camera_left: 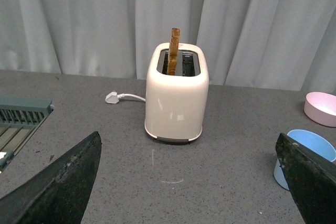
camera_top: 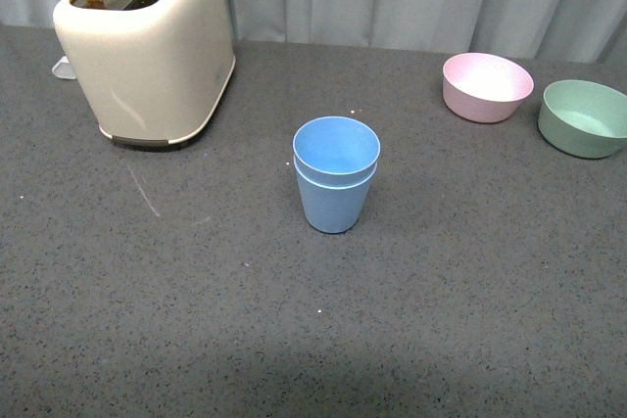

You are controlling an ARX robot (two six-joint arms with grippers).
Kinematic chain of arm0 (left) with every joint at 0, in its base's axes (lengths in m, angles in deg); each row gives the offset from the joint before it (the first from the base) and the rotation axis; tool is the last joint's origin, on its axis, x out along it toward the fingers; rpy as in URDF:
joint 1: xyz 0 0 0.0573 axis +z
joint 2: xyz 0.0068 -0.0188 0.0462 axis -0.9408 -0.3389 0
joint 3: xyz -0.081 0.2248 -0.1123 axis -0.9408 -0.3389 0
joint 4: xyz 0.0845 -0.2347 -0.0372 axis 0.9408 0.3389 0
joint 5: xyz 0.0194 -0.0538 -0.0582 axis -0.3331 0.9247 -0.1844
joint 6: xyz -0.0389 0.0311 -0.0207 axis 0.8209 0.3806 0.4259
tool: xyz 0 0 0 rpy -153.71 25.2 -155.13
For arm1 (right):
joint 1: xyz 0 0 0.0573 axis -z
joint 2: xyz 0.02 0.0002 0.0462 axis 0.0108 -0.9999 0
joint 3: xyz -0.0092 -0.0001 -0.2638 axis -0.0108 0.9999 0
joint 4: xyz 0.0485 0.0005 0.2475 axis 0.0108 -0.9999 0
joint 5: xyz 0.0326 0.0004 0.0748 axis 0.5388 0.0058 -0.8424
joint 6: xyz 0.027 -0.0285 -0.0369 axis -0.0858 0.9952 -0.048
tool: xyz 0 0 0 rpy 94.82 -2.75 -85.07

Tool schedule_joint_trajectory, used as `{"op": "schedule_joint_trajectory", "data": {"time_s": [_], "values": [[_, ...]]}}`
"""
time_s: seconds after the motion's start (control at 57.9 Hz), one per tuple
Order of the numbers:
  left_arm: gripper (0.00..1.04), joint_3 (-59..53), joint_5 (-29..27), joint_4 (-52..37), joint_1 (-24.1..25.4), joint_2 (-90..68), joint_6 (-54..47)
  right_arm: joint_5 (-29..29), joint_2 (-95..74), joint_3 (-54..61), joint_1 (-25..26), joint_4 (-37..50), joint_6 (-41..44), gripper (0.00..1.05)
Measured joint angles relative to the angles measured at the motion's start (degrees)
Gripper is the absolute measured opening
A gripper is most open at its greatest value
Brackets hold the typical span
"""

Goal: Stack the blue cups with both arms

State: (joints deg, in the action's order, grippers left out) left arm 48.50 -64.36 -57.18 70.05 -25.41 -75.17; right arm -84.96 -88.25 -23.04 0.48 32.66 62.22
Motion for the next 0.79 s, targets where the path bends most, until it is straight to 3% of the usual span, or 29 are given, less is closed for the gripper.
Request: {"op": "schedule_joint_trajectory", "data": {"time_s": [0.138,0.38,0.794], "values": [[0.98,0.00,-0.02,0.00,-0.02,0.00,0.00,0.00,0.02,0.00,0.00,0.00,0.00,0.57],[0.98,0.00,-0.02,0.00,-0.02,0.00,0.00,0.00,0.02,0.00,0.00,0.00,-0.04,0.97],[0.98,0.02,-0.02,0.00,-0.02,0.00,0.00,0.00,0.04,0.00,0.00,0.00,-0.02,0.95]]}}
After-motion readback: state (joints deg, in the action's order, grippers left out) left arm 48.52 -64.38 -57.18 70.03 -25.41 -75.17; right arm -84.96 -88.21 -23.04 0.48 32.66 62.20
